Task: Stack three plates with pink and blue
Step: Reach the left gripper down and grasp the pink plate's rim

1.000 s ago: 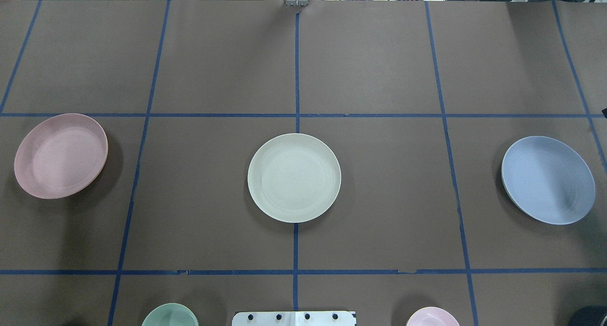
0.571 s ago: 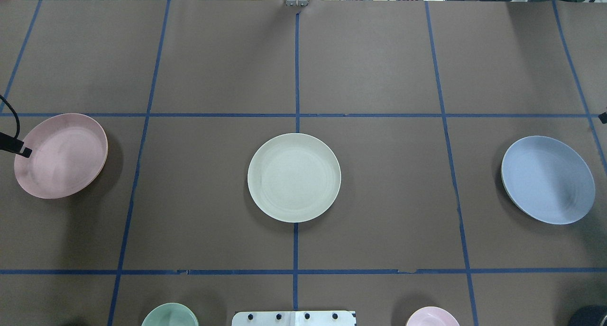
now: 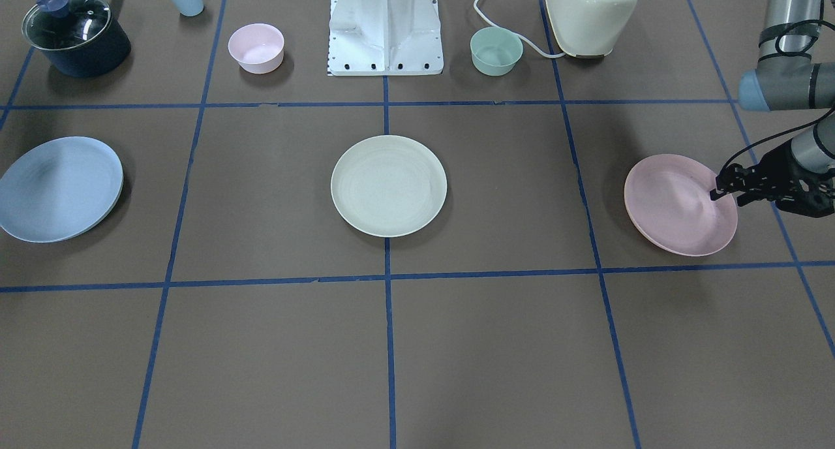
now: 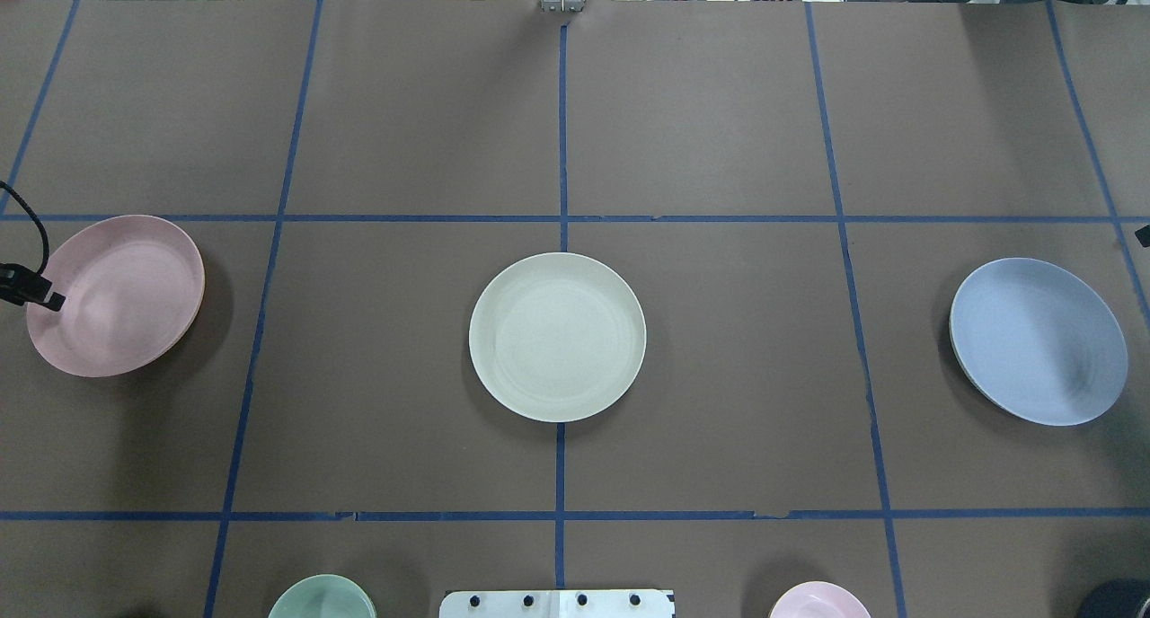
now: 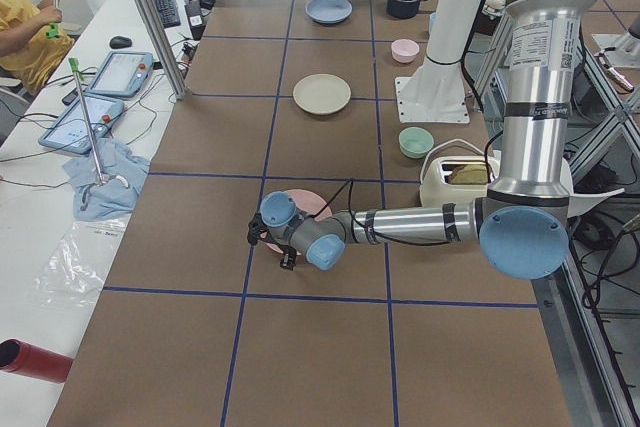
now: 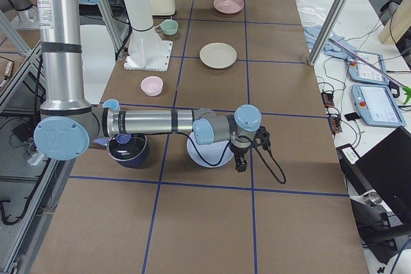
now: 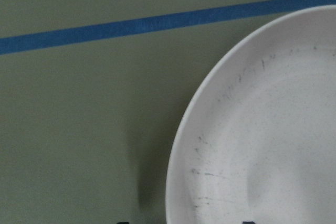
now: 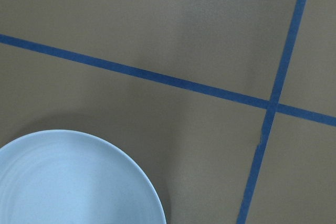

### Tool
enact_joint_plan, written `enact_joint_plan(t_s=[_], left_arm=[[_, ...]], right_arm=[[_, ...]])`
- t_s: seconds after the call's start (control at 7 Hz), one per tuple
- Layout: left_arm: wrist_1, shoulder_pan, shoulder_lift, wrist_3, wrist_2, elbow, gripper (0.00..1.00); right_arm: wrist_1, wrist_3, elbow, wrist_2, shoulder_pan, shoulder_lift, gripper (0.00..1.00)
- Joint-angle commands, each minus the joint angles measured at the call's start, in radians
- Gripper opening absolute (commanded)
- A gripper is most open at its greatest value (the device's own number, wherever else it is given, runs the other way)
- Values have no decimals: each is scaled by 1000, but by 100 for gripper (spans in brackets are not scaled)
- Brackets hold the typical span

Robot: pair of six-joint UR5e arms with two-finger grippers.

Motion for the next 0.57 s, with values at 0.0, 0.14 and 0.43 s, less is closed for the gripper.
enact_joint_plan(t_s=[0.0, 0.14, 0.43], left_arm=[[10, 4, -15, -11, -2, 22, 0], [36, 4, -55, -37, -61, 4, 0], [146, 4, -217, -176, -155, -68, 0]], right_arm=[[0, 1, 2, 11, 0, -5, 100], [0, 3, 7, 28, 0, -5, 100], [2, 4, 21, 38, 0, -5, 100]])
